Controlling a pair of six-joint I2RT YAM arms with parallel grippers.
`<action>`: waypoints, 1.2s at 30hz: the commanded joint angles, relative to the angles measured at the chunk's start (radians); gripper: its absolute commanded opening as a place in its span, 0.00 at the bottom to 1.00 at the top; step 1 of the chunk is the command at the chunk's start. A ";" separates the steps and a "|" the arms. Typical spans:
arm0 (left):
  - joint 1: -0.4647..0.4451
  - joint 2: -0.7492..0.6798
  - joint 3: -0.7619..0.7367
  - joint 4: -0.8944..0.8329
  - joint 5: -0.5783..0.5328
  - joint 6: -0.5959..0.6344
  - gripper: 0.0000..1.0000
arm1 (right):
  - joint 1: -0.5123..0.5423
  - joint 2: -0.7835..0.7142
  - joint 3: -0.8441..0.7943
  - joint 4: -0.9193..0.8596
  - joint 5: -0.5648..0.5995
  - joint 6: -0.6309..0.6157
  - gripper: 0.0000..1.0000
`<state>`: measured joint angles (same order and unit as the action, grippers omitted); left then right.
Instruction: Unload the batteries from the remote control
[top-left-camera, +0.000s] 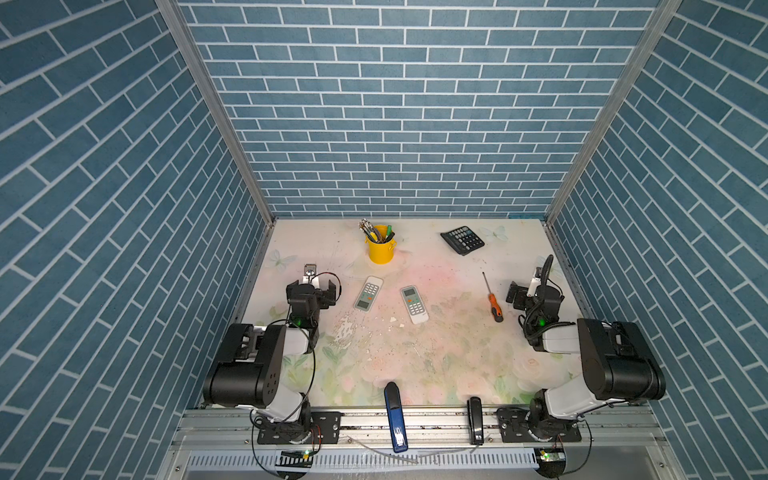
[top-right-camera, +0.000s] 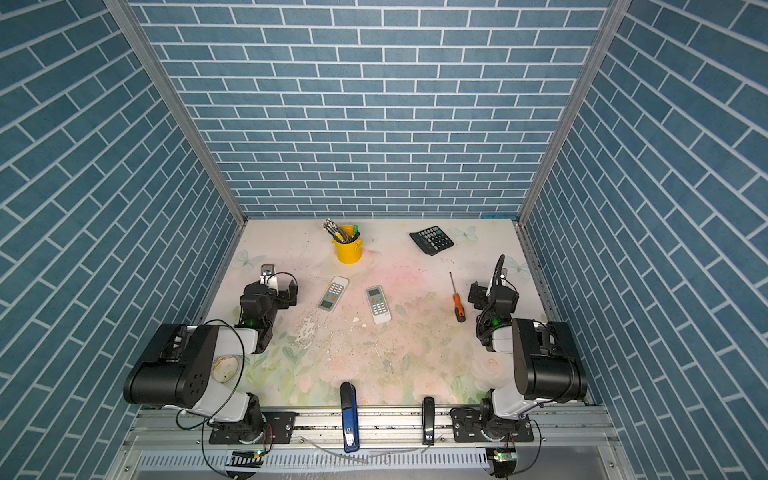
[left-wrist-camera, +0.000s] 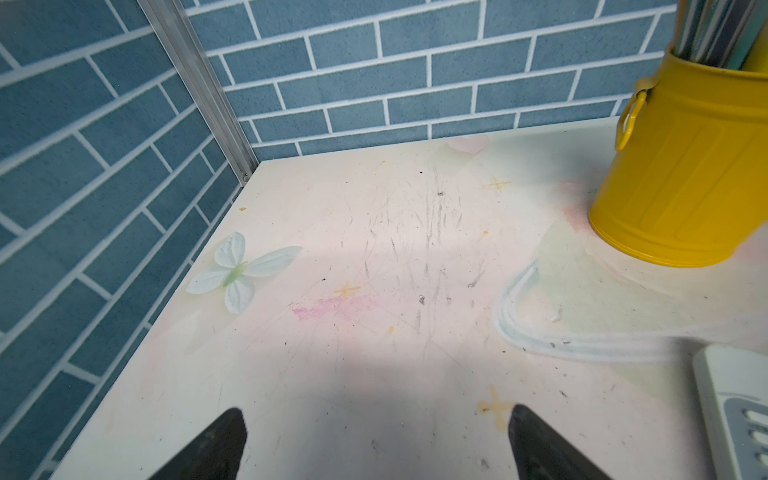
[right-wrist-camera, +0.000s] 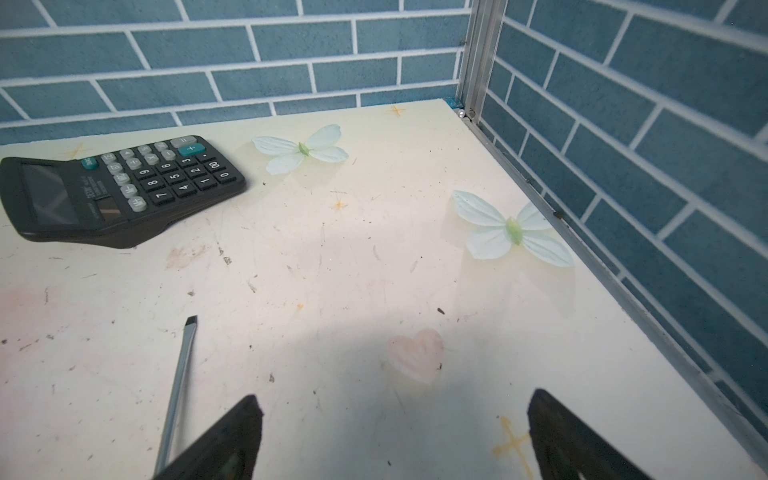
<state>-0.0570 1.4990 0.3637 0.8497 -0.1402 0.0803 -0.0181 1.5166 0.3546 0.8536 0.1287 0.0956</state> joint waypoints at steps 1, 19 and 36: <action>0.002 -0.113 0.062 -0.164 -0.034 -0.016 1.00 | -0.003 -0.144 0.083 -0.214 0.004 -0.030 0.99; 0.019 -0.426 0.321 -0.938 0.064 -0.459 0.99 | 0.209 -0.369 0.587 -1.371 0.180 0.307 0.99; 0.014 -0.517 0.292 -1.128 0.065 -0.515 1.00 | 0.729 0.179 0.912 -1.384 0.136 0.373 0.93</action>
<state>-0.0391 0.9871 0.6586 -0.2268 -0.0837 -0.4213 0.6662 1.6440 1.1896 -0.5129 0.2893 0.4202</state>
